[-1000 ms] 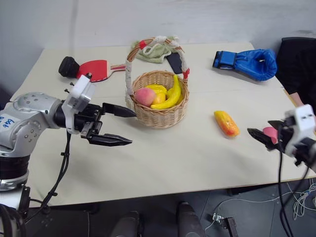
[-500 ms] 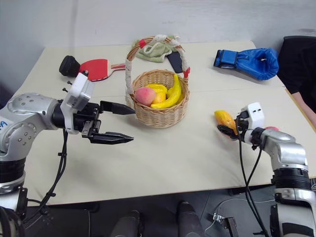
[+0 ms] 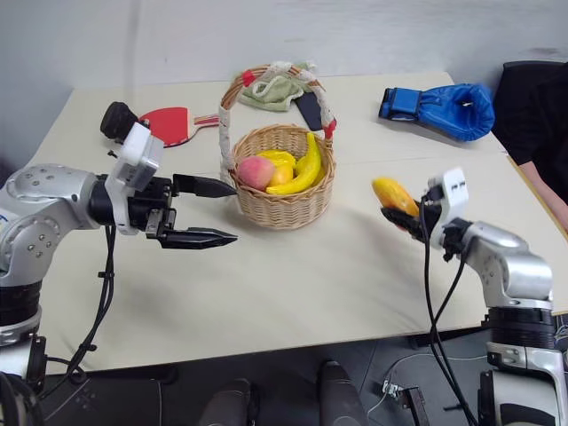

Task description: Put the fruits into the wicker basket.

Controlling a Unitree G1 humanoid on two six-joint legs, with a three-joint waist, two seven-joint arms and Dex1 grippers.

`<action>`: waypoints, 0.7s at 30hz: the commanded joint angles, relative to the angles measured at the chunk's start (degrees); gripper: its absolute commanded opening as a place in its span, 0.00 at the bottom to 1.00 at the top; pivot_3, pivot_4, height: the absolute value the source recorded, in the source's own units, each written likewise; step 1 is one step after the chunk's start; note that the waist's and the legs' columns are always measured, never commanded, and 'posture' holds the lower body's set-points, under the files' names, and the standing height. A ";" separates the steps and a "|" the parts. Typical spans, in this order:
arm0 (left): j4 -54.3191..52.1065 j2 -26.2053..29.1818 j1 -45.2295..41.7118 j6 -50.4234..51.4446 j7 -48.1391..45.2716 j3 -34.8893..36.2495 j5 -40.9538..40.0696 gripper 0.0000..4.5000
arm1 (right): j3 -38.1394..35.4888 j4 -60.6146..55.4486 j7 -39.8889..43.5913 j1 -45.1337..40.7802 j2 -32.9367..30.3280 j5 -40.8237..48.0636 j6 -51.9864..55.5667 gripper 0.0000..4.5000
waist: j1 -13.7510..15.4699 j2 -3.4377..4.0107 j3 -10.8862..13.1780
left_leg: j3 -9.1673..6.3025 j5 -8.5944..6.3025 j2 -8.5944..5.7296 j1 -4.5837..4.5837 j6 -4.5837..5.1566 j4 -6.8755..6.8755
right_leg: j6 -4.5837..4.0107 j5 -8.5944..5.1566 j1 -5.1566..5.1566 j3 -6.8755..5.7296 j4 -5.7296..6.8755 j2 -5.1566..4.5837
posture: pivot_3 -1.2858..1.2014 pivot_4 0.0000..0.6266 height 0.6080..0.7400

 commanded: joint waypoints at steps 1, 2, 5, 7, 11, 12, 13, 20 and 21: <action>0.08 0.65 -0.88 -1.15 1.31 3.26 -0.30 1.00 | 0.15 -6.34 -5.21 -8.32 4.08 6.04 6.80 0.43 | -0.27 0.01 0.00 | -0.06 0.00 0.00 0.03 0.00 -0.02 | -0.04 -0.02 -0.01 0.00 0.08 0.01 | 0.52 0.24 1.00; 0.30 0.59 -0.82 -1.34 1.60 3.49 -0.25 1.00 | 1.57 -5.78 -6.16 -10.63 5.78 5.68 7.33 0.43 | -0.23 0.01 0.00 | -0.15 0.00 0.01 0.04 0.00 -0.05 | -0.10 -0.06 0.00 -0.05 0.11 0.05 | 0.52 0.24 1.00; 0.51 0.30 -0.78 -1.83 2.22 3.49 -0.02 1.00 | 6.54 -0.83 -7.91 -16.45 10.04 1.86 5.79 0.43 | -0.24 0.01 0.00 | -0.30 0.00 0.04 -0.06 0.00 -0.07 | -0.16 -0.09 -0.05 -0.22 0.18 0.04 | 0.52 0.24 1.00; 0.26 -0.08 -0.84 -2.17 2.72 3.44 0.03 1.00 | 11.60 6.69 -8.90 -20.12 12.91 -3.67 2.54 0.43 | -0.29 0.01 0.00 | -0.28 0.00 0.01 -0.12 0.00 -0.06 | -0.15 -0.08 -0.06 -0.22 0.23 -0.01 | 0.52 0.24 1.00; -0.07 -0.52 -1.16 -2.47 3.74 3.65 -0.22 1.00 | 18.96 14.86 -7.20 -22.13 15.53 -11.46 -3.90 0.63 | -0.14 -0.01 -0.01 | -0.26 0.00 -0.03 -0.42 -0.01 -0.05 | -0.13 -0.07 -0.31 -0.26 0.17 -0.10 | 0.52 0.24 1.00; -0.11 -0.49 -1.07 -2.50 3.95 3.81 -0.31 1.00 | 19.23 15.93 -6.79 -22.43 16.60 -11.77 -4.70 0.72 | -0.12 -0.01 -0.01 | -0.30 0.01 -0.04 -0.65 -0.02 -0.03 | -0.13 -0.07 -0.50 -0.32 0.16 -0.12 | 0.52 0.24 1.00; -0.20 -0.44 -0.90 -2.53 4.10 3.93 -0.37 1.00 | 19.04 16.81 -6.67 -22.79 17.56 -11.92 -5.39 0.80 | -0.19 -0.01 -0.01 | -0.28 0.08 -0.06 -0.98 -0.14 0.01 | -0.12 -0.06 -0.86 -0.33 0.26 -0.16 | 0.52 0.24 1.00; -1.53 -0.08 0.38 -2.13 4.91 4.66 -0.98 1.00 | 15.01 9.23 -4.65 -21.22 17.22 -9.61 -5.43 1.00 | -0.58 0.00 -0.01 | -0.06 0.23 -0.05 -1.10 -0.48 -0.05 | -0.10 -0.05 -1.16 -0.53 0.32 -0.26 | 0.52 0.24 1.00; -1.58 0.01 0.49 -2.10 4.95 4.78 -1.02 1.00 | 14.11 7.19 -4.44 -20.61 16.28 -8.96 -4.44 1.00 | -0.47 0.00 -0.01 | -0.07 0.22 -0.04 -1.10 -0.47 -0.05 | -0.10 -0.06 -1.16 -0.54 0.34 -0.25 | 0.52 0.24 1.00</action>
